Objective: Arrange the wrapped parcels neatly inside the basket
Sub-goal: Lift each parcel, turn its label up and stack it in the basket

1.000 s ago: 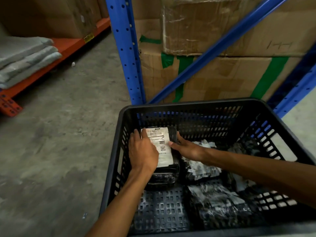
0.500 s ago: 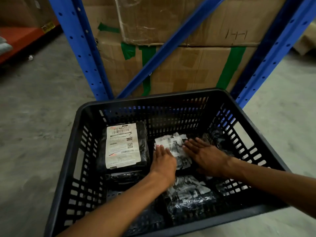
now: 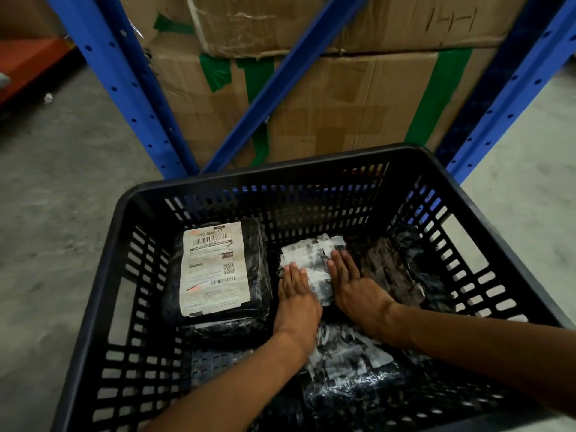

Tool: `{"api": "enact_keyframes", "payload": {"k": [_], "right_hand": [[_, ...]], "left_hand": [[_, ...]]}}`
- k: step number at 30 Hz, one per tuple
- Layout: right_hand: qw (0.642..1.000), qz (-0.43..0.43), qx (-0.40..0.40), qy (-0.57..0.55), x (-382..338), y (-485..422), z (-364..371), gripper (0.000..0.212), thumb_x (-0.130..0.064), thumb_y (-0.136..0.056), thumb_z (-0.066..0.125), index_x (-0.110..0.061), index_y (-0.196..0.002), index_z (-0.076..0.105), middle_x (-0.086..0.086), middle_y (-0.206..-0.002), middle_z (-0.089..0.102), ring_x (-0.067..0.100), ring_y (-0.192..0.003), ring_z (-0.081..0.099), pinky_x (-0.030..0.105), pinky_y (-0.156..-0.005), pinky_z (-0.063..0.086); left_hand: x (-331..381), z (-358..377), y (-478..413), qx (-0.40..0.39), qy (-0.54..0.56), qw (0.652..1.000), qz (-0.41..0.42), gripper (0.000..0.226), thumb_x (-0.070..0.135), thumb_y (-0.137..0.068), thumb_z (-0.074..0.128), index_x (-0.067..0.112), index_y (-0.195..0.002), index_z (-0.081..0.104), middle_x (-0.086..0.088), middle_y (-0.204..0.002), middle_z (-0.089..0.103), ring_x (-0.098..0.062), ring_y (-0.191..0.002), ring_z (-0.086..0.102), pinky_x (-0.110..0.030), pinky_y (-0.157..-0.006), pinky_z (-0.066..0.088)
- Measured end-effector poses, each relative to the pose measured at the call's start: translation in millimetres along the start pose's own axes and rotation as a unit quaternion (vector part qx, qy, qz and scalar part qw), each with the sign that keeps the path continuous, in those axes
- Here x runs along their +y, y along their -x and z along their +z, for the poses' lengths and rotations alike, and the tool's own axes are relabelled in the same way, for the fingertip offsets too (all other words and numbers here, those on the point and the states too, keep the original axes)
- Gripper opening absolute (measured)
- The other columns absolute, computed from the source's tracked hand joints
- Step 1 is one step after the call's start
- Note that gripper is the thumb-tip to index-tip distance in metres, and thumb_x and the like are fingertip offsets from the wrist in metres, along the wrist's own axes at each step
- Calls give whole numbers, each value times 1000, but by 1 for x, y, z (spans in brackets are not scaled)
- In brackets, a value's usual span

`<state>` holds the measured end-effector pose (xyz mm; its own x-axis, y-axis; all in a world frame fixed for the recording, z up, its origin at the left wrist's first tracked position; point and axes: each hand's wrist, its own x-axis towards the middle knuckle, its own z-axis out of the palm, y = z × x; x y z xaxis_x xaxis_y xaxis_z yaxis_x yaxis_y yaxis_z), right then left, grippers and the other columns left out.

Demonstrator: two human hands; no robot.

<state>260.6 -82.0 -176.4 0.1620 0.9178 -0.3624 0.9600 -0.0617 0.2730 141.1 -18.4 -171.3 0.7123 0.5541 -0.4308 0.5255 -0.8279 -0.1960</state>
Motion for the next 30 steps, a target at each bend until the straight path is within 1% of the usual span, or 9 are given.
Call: {"api": "enact_keyframes", "payload": {"k": [6,9,11,13,15,19,23,27,30], "right_hand": [[998,-49,-30,11,18,6,-10,62,9,-96,24,14,-148,-9,38,-158,-7,51,-147,-2,51,-110,41],[997,-78,-17,-17,42,13,-38,66,-11,-100,38,1,-154,3,25,-163,13,38,-150,16,46,-122,21],[981,-70,23,-178,63,24,-66,64,-24,-97,53,-12,-153,25,13,-154,39,29,-141,37,46,-117,29],[939,-55,47,-338,83,38,-90,56,-22,-90,65,-16,-142,44,6,-137,58,23,-126,55,39,-105,44],[857,-24,42,-512,98,55,-109,51,-22,-87,74,-21,-133,55,0,-127,66,17,-116,63,28,-94,53],[615,74,45,-784,108,69,-126,66,-38,-71,81,-24,-132,60,3,-121,74,24,-114,68,38,-94,52],[404,110,-23,-908,87,65,-122,51,-54,-82,68,-15,-115,75,12,-121,73,30,-110,70,41,-84,60],[440,146,-17,-886,73,67,-100,46,-31,-81,77,-15,-123,69,15,-115,75,34,-102,73,45,-79,60],[450,219,31,-865,68,63,-84,35,-15,-84,76,-11,-117,67,15,-100,79,32,-87,77,44,-69,63]], "left_hand": [[-10,-22,12,-32,29,999,6,98,-4,-85,66,-17,-151,-6,-40,-158,-5,-50,-150,0,-47,-124,14],[-35,-51,19,-25,213,977,13,78,-1,-84,65,-5,-152,27,-29,-154,34,-38,-142,38,-29,-114,36],[-56,-73,25,-9,304,952,36,57,7,-85,64,3,-139,45,-16,-131,59,-29,-117,60,-29,-96,51],[-74,-96,33,14,363,930,64,55,18,-85,68,9,-134,46,-6,-114,62,-23,-100,62,-33,-84,52],[-90,-115,40,44,434,897,72,55,31,-81,71,18,-129,48,-2,-105,64,-19,-89,62,-34,-74,48],[-106,-136,56,82,625,776,22,40,58,-71,69,34,-101,58,6,-99,69,-7,-81,67,-29,-68,48],[-96,-132,51,51,779,621,-65,51,57,-76,70,12,-100,69,-6,-96,78,-22,-86,73,-34,-75,53],[-82,-118,38,-29,838,516,-174,71,55,-83,67,9,-136,56,-12,-122,71,-29,-103,71,-34,-71,57],[-65,-103,29,-16,824,524,-216,71,46,-88,65,9,-145,44,-14,-139,58,-34,-122,60,-43,-97,53]]}}
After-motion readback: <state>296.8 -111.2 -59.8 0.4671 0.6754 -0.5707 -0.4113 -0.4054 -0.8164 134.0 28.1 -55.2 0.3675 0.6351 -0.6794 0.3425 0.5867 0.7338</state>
